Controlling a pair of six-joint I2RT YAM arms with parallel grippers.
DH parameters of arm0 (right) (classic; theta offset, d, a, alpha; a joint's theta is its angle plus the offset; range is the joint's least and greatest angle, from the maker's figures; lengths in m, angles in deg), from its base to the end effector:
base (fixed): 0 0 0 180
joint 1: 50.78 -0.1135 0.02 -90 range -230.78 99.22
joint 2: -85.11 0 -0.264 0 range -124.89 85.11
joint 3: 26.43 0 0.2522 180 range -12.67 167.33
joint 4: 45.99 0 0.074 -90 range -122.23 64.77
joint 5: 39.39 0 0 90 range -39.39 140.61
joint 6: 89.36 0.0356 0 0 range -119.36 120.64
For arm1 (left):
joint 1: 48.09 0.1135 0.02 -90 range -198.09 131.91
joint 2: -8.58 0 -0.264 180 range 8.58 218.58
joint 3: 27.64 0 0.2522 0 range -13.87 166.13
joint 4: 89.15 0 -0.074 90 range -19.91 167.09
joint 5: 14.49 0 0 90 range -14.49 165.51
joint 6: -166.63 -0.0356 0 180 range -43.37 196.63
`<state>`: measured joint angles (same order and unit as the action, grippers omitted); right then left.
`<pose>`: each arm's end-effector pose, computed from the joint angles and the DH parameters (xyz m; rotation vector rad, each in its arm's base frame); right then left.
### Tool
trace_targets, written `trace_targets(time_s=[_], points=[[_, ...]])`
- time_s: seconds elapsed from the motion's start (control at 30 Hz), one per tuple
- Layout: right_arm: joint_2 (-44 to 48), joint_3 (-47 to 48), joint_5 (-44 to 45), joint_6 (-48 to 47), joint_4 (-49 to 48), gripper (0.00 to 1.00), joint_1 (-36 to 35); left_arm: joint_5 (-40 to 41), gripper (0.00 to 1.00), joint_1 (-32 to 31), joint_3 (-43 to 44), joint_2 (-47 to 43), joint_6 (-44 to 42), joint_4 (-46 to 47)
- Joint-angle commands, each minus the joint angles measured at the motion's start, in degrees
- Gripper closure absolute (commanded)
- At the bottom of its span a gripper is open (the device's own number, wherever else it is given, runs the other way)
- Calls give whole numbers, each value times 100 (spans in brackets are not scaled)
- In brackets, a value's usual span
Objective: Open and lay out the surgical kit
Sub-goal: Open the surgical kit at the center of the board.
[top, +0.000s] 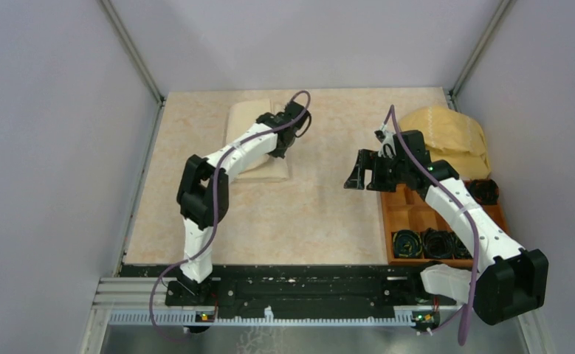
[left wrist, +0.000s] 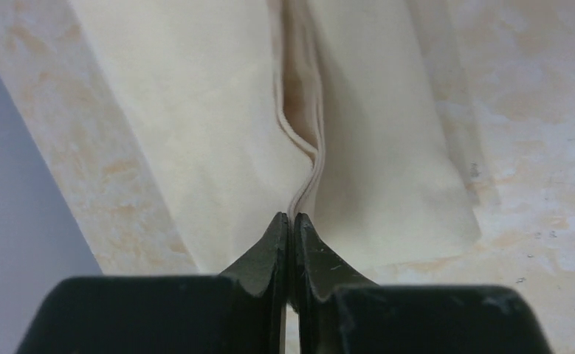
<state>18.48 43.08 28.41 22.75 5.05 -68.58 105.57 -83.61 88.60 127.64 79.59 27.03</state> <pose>0.2230 0.0857 0.2888 -0.0923 2.4779 0.7786 0.3699 -0.2421 0.2356 0.5792 2.4884 0.4729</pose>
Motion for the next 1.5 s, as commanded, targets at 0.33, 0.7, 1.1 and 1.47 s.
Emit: trace_targets(time_s=[0.33,0.7,1.1,1.47], points=[[309,67,-4,13,-34,16,27,-83,84,3304,-1684,-2507,954,688],[449,0,-25,55,-42,16,35,-3754,5,3983,-2667,-3184,1392,1187],[541,-12,62,73,-4,16,32,-6088,14,3984,-4558,-3079,3523,3234],[538,-18,106,75,-5,16,32,-6371,28,3986,-4574,-2553,3798,3632]])
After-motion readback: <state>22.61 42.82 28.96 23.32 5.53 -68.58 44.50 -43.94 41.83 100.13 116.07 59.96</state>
